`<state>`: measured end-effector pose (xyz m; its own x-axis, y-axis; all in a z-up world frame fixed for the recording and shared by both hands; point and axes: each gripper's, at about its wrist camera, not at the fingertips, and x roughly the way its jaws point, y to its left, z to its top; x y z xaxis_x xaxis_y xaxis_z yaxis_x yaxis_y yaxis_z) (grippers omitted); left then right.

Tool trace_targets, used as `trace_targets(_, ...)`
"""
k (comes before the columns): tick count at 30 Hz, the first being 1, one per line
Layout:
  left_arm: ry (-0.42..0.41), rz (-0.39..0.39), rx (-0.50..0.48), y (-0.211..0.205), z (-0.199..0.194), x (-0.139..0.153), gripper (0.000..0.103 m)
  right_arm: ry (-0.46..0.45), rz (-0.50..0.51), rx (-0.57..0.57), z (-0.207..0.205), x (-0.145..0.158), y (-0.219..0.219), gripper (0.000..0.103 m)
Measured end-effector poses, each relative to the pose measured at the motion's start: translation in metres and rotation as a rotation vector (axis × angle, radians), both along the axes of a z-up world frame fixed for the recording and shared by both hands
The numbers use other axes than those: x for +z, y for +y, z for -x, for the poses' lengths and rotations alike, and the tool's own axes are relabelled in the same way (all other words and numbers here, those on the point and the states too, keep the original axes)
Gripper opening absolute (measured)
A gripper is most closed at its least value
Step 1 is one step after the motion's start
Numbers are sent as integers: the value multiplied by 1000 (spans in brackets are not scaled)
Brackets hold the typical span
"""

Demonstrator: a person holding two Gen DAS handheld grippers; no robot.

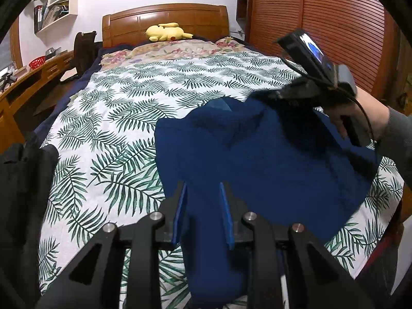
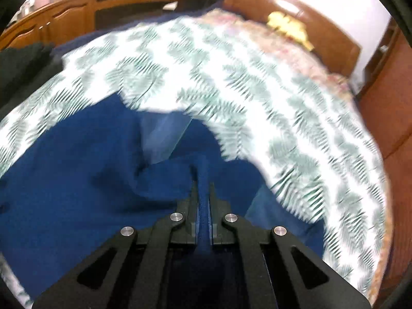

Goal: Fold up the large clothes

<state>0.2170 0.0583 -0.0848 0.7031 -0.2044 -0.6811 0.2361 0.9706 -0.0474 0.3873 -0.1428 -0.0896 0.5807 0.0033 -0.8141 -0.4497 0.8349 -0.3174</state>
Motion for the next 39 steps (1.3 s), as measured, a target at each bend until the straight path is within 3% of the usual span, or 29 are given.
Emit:
trace_targets(5, -2, 1, 0, -1, 1, 1, 24, -137, 26, 7, -9, 10, 19, 1)
trace_targets(8, -4, 0, -3, -1, 2, 1, 24, -173, 4, -14, -13, 12, 21, 1)
trace_targets(11, -3, -1, -8, -3, 2, 1, 24, -172, -25, -79, -20, 16, 10, 21)
trace_targets(13, -3, 0, -12, -6, 2, 1, 24, -181, -61, -102, -20, 23, -4, 46)
trace_targets(15, -11, 4, -16, -9, 3, 3, 24, -186, -76, -122, -20, 29, -19, 51)
trace_targets(22, -15, 4, -32, -23, 3, 2, 24, -149, -53, -203, -18, 35, -94, 52)
trace_targets(29, -8, 0, -55, -40, -1, -3, 24, -26, -51, -312, -13, 4, -165, 52)
trace_targets(35, 5, -23, -80, -54, -4, -9, 24, 26, -139, -300, 8, -1, -181, 52)
trace_targets(39, 14, -36, -93, -62, -4, -13, 24, 32, -120, -274, 11, -5, -175, 51)
